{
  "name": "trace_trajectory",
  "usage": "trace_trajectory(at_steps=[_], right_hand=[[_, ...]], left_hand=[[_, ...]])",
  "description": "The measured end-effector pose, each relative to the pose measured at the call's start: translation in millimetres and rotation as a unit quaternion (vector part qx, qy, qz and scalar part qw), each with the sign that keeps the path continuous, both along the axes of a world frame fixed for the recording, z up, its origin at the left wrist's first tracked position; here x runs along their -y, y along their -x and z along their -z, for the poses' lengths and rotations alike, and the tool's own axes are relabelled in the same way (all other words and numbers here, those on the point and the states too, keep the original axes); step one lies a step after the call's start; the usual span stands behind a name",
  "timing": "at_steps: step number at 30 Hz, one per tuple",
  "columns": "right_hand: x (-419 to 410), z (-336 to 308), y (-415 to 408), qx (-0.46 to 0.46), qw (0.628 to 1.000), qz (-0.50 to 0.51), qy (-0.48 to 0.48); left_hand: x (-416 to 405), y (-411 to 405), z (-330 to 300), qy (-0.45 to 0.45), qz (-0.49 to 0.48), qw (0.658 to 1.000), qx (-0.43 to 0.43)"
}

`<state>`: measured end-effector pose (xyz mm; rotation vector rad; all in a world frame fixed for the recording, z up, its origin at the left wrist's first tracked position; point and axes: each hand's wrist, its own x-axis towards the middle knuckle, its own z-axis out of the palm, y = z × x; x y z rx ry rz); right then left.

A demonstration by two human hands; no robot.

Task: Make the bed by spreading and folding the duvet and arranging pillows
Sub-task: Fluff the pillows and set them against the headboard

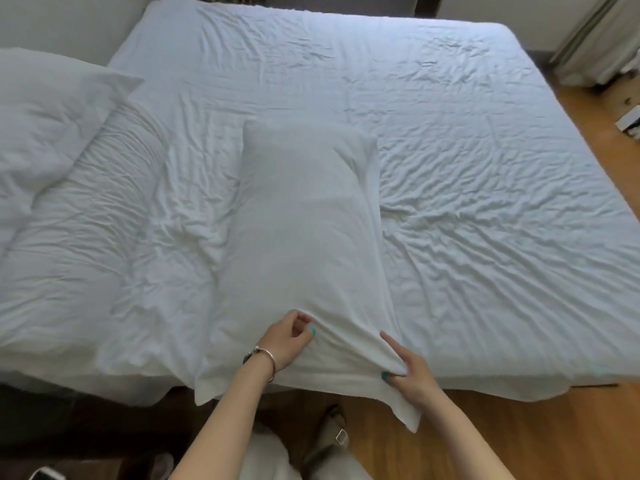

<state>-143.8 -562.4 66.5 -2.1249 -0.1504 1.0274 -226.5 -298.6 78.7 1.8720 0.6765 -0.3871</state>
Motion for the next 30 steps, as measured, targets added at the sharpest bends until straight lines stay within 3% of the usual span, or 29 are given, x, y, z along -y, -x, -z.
trace_trajectory(at_steps=[2,6,11,16,19,30], right_hand=[[3.0,15.9,-3.5,0.0,0.999,-0.01,0.049],[-17.7,21.9,-17.3,0.022,0.991,0.074,0.11],[-67.4,11.0,-52.1,0.029,0.995,0.083,0.055],[-114.9,9.8,-79.4,0.023,0.99,0.14,-0.021],[-141.5,17.7,-100.3,0.012,0.988,0.156,-0.015],[-207.9,33.5,-196.0,-0.013,0.985,0.156,0.08]], left_hand=[[-4.2,0.9,-1.2,-0.035,-0.016,0.999,-0.019],[-30.9,-2.3,5.1,-0.101,-0.022,0.994,-0.043],[-64.9,-35.7,15.4,-0.183,-0.13,0.974,-0.036],[-84.2,-63.0,25.3,-0.223,-0.139,0.96,-0.095],[-97.6,-82.7,31.1,-0.25,-0.157,0.95,-0.1],[-184.5,-155.0,72.7,-0.126,-0.164,0.973,-0.104]])
